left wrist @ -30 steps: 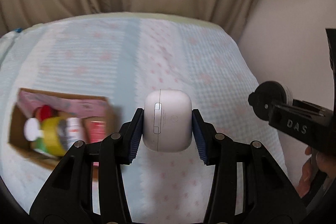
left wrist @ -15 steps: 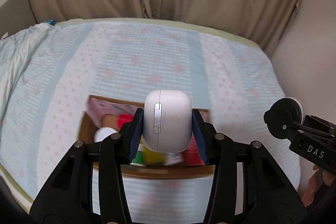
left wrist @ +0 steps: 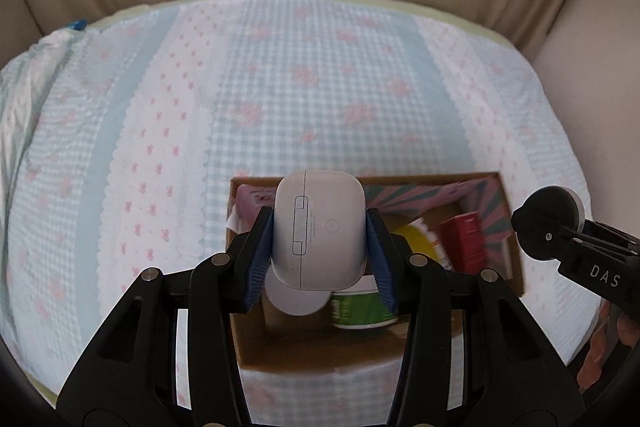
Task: Organize rigid objects
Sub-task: 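Carry the earbud case and Metal DX jar over the cardboard box, then lower the earbud case and Metal DX jar into the box and open both tools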
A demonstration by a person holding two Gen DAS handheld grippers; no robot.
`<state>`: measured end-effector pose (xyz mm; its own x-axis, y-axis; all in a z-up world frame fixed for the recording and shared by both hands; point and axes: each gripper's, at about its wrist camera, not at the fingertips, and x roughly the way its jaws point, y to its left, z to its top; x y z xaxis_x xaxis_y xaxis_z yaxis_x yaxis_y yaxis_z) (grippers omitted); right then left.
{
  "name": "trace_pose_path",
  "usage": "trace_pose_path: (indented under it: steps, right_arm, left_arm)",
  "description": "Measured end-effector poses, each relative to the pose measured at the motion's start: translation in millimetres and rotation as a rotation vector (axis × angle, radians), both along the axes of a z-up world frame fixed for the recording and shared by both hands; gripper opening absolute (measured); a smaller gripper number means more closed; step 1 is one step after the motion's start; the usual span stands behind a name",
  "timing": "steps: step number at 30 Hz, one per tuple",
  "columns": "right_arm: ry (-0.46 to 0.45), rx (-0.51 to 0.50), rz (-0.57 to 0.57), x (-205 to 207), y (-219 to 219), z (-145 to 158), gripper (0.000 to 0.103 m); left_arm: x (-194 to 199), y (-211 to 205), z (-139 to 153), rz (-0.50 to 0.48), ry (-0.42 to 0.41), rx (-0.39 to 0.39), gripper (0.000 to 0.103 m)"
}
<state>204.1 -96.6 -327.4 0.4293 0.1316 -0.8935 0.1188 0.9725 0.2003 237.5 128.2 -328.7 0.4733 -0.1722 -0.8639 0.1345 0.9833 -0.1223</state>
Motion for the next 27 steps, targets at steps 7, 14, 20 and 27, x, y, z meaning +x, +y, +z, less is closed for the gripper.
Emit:
trace_pose_path:
  steps: [7,14,20,27]
  right_arm:
    - [0.082,-0.017,-0.025,16,0,-48,0.046]
    - [0.112,-0.034,-0.042,32,-11,-78,0.046]
    - [0.127,-0.030,-0.035,44,-13,-89,0.046]
    - [0.109,0.000,-0.015,52,-13,-89,0.093]
  left_arm:
    - [24,10,-53,-0.015,0.086,0.015,0.042]
    - [41,10,-82,-0.044,0.133,0.040,0.042]
    - [41,-6,-89,-0.107,0.149,0.069,0.042]
    - [40,-18,-74,-0.153,0.098,0.080,0.103]
